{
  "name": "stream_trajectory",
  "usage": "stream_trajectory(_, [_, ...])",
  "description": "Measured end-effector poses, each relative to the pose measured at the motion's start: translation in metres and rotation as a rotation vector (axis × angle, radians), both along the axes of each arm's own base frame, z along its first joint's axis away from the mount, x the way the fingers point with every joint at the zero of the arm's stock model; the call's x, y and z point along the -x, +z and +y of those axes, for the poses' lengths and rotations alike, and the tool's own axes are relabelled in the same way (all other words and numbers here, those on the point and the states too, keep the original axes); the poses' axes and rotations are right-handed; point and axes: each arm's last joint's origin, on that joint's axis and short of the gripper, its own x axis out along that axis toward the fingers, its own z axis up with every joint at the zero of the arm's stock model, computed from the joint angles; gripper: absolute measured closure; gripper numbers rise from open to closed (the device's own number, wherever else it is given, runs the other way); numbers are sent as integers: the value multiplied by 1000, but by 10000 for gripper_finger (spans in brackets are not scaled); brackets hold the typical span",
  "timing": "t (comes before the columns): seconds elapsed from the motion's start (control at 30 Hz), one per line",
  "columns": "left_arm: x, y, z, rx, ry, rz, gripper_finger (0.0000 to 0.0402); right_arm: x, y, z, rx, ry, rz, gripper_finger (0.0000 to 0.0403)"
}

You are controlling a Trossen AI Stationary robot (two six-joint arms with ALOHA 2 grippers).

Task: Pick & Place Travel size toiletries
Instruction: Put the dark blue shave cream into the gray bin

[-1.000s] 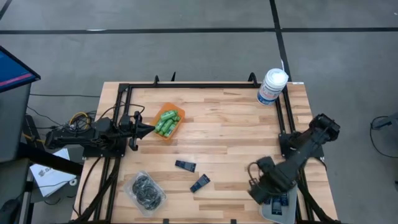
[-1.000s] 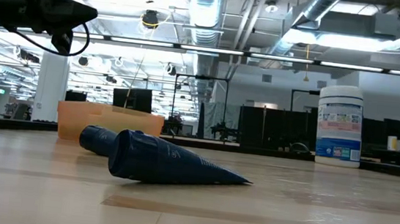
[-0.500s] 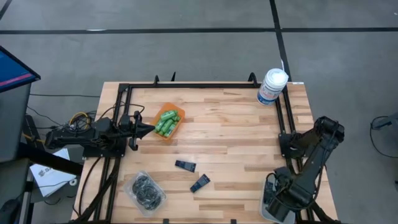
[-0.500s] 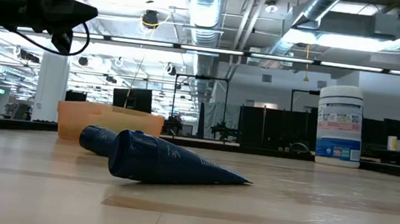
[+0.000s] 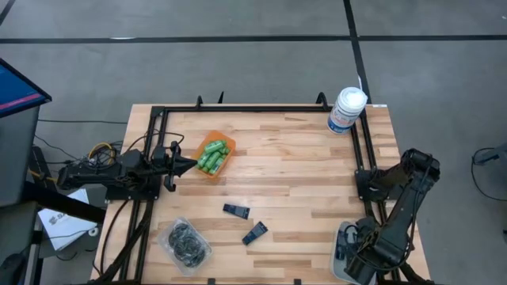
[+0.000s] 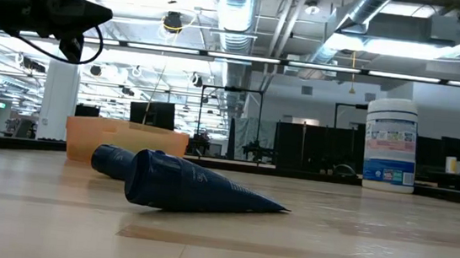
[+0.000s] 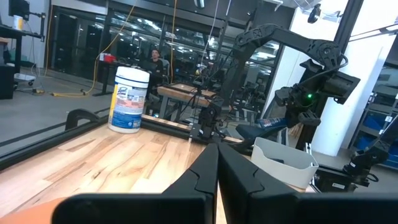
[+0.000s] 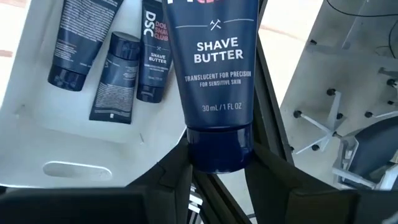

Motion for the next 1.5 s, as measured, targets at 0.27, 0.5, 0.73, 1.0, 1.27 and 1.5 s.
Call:
stream_trajectory(0.27, [0, 0, 0, 0, -3, 1, 400, 0, 0, 0, -1, 0, -1, 292])
stream_trajectory(0.5, [0, 0, 0, 0, -3, 1, 400, 0, 0, 0, -3, 0, -2, 292])
stream_trajectory(0.73, [0, 0, 0, 0, -3, 1, 400, -4, -1, 1, -24, -24, -18, 292])
stream_trajectory(1.0, [0, 0, 0, 0, 2, 1, 400, -8, -1, 4, -54, -38, -39, 292])
stream_trajectory(1.27, [0, 0, 0, 0, 1, 1, 400, -21, -3, 16, -195, -52, -132, 292])
stream_trajectory(1.5, [0, 0, 0, 0, 1, 0, 400, -27, -23, 28, -175, -53, -89, 292])
